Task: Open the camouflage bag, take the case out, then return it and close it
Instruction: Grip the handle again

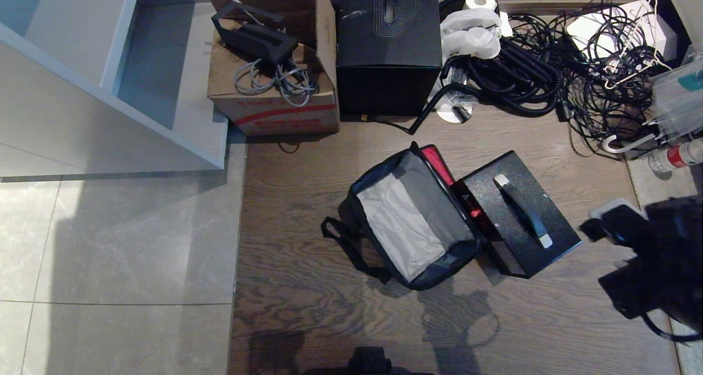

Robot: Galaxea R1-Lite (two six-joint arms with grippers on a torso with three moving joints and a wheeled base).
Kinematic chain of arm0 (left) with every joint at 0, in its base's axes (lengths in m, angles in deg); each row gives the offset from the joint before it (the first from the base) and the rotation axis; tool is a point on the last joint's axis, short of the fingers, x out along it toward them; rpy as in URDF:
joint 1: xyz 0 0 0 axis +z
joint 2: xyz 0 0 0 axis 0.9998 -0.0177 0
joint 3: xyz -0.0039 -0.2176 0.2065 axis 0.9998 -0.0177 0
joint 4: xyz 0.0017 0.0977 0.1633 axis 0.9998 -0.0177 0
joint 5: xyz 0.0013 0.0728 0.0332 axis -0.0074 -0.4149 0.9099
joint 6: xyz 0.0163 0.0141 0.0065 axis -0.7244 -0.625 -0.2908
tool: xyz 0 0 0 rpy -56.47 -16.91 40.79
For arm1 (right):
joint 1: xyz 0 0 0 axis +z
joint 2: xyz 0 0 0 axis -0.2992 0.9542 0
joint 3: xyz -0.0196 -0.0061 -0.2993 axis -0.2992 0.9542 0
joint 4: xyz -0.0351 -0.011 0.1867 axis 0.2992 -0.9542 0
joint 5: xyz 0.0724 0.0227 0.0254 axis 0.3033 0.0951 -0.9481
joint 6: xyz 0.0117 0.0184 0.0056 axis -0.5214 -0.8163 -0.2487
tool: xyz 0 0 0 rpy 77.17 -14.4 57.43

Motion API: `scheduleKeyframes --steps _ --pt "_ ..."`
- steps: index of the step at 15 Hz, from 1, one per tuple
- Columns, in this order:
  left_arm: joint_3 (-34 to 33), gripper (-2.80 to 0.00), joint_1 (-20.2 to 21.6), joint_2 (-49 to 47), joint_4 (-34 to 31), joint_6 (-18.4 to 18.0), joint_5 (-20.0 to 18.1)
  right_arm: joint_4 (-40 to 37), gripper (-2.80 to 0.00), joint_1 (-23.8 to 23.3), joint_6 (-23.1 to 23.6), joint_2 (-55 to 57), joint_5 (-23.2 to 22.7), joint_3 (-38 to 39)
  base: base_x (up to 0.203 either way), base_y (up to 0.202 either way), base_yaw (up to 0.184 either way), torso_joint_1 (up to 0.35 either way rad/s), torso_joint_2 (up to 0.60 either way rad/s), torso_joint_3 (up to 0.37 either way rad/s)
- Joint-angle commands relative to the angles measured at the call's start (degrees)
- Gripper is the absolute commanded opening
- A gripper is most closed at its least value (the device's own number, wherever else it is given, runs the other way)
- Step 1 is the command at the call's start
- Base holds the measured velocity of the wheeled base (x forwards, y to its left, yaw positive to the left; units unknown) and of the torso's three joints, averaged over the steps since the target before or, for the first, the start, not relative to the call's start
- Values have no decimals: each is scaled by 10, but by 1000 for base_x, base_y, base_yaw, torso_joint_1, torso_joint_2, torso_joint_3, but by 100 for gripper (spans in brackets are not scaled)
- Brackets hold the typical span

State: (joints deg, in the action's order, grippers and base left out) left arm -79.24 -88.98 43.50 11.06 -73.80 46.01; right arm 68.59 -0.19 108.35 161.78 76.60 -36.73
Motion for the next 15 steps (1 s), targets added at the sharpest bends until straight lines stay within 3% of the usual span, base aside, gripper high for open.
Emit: scheduleKeyframes --steps 1,5,9,15 --pt "0 -280 0 1 0 0 0 -7 -280 0 -11 -192 -23 59 0 0 0 0 0 0" --pt "0 -280 0 1 0 0 0 -43 -280 -31 -81 -479 -204 167 0 0 0 0 0 0" --pt "0 -280 0 0 0 0 0 -34 -280 -107 -145 -586 -380 300 0 0 0 0 0 0" --pt "0 -280 0 0 0 0 0 -23 -280 -174 -138 -638 -387 307 0 0 0 0 0 0"
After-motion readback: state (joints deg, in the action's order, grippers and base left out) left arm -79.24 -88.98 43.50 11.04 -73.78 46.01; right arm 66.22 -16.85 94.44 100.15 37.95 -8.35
